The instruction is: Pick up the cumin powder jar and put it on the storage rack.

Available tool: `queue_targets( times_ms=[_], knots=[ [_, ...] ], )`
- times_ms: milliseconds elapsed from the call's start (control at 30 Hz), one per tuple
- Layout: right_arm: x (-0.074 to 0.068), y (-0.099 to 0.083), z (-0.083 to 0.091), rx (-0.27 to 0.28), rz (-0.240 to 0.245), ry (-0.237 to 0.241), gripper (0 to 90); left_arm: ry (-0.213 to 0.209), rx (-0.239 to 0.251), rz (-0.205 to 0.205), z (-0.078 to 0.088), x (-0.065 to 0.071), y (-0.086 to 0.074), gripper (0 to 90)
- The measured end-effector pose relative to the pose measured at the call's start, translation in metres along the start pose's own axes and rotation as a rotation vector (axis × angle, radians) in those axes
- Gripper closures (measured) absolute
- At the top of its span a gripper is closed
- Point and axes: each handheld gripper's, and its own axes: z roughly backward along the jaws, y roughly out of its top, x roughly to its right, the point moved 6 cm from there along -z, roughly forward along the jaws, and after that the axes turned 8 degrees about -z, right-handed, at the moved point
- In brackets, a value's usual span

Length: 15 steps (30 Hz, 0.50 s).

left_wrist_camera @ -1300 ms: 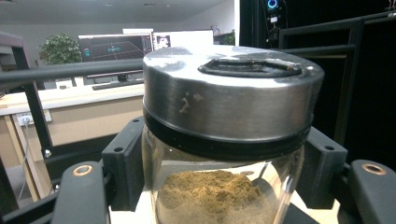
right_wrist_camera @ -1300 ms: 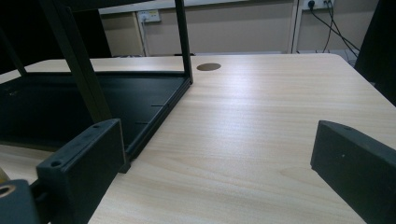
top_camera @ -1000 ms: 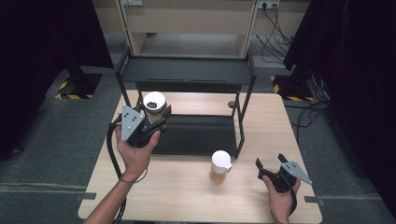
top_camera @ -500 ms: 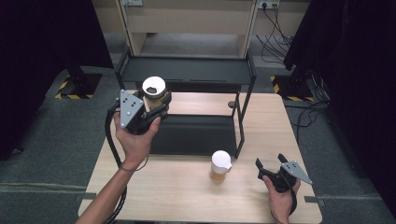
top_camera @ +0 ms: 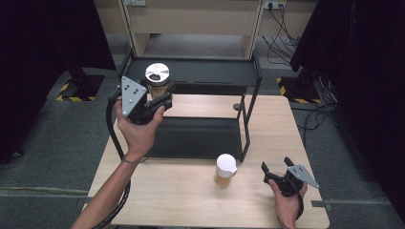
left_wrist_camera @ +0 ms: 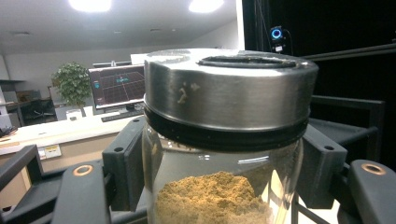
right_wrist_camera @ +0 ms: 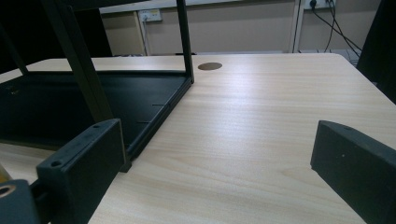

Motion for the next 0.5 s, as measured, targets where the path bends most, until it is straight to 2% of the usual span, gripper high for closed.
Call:
queue_targets(
  times_ms=[233, 500],
  knots=[
    [0.0, 0.0, 0.0, -0.001, 0.001, 0.001, 3.1, 0.006, 0.0, -0.003, -0.007, -0.003, 0.007, 30.8],
    [0.0, 0.0, 0.0, 0.001, 0.003, 0.002, 3.1, 0.034, -0.004, -0.014, -0.021, -0.011, 0.017, 30.8]
  ],
)
